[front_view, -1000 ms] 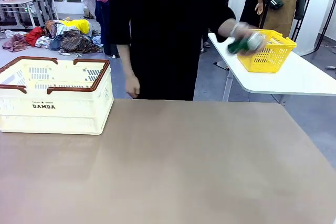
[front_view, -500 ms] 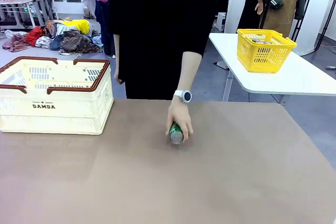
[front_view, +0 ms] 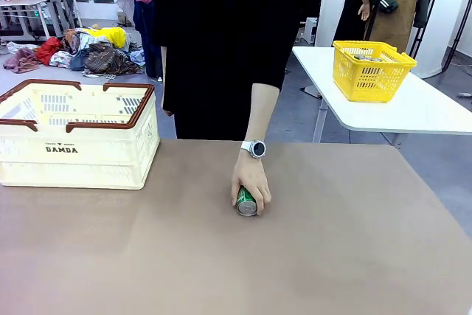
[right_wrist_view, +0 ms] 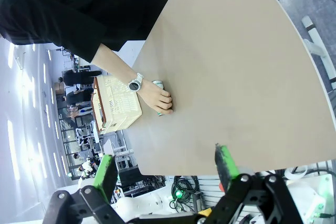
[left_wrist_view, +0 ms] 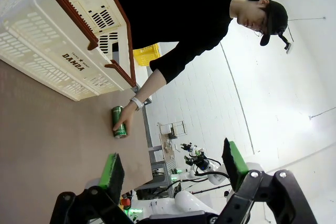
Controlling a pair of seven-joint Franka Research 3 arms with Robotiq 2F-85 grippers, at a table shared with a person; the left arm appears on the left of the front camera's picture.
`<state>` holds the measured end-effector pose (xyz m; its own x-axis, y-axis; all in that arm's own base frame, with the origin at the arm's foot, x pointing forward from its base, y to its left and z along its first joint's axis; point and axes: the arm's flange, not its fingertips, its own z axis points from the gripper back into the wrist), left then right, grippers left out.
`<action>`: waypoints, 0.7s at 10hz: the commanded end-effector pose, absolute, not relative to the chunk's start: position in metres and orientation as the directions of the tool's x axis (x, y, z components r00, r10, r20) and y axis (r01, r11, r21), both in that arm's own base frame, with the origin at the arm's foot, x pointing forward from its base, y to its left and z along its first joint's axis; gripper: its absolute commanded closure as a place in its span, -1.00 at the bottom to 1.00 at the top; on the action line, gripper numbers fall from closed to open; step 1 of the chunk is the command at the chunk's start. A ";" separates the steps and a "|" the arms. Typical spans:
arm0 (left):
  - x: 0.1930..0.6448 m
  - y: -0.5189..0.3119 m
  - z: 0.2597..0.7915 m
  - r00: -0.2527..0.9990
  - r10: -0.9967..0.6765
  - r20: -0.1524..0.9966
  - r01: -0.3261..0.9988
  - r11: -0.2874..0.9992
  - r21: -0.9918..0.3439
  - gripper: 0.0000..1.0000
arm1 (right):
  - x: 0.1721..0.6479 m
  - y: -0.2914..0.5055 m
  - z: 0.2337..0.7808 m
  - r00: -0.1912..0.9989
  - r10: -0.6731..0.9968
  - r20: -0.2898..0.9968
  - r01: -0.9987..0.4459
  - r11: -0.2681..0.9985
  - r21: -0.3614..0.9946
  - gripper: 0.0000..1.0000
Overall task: Place the drinks into the Shopping basket.
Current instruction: Pick up one drink and place it into the Shopping basket.
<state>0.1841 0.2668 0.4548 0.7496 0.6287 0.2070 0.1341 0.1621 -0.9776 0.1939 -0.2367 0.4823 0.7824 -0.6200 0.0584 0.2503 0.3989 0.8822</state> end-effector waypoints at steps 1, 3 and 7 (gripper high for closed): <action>0.185 0.268 0.457 0.743 0.633 0.219 0.157 0.154 -0.976 -1.00 | 0.193 -0.236 0.485 0.788 -0.611 0.077 0.228 0.406 0.885 -1.00; 0.185 0.268 0.457 0.743 0.633 0.219 0.157 0.154 -0.976 -1.00 | 0.193 -0.236 0.485 0.788 -0.611 0.077 0.228 0.406 0.885 -1.00; 0.185 0.268 0.457 0.743 0.633 0.219 0.157 0.154 -0.976 -1.00 | 0.193 -0.236 0.485 0.788 -0.611 0.077 0.228 0.406 0.885 -1.00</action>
